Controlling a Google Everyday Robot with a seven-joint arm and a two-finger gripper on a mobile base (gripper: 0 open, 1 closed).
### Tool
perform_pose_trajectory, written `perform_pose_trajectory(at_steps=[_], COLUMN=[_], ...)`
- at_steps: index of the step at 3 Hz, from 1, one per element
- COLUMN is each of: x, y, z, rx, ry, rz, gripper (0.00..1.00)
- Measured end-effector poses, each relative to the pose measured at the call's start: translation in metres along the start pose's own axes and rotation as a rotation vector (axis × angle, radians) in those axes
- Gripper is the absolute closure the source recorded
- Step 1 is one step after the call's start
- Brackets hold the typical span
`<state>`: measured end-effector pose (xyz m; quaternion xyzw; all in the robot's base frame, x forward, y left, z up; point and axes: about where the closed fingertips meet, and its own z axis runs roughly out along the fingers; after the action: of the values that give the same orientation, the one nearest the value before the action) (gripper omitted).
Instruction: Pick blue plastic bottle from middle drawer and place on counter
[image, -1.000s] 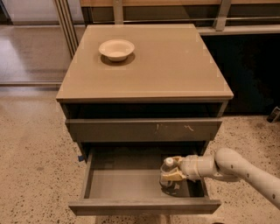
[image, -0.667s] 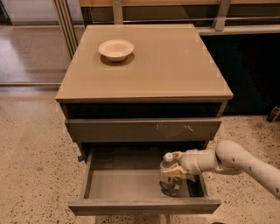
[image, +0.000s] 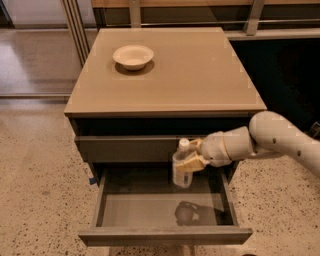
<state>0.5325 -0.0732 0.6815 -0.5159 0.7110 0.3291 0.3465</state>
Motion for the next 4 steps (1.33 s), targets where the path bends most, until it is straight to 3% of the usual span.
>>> perform_pose_trajectory(at_steps=[1,2,4], x=[-0.117,-0.12,-0.225], y=[0.011,0.011,-0.002], z=[-0.056,-0.058,-0.131], rx=[0.054,0.055,0.058], ry=[0.022,0.019,-0.044], rz=[-0.037,-0.034,0.067], gripper=[1.0,1.0,1.0])
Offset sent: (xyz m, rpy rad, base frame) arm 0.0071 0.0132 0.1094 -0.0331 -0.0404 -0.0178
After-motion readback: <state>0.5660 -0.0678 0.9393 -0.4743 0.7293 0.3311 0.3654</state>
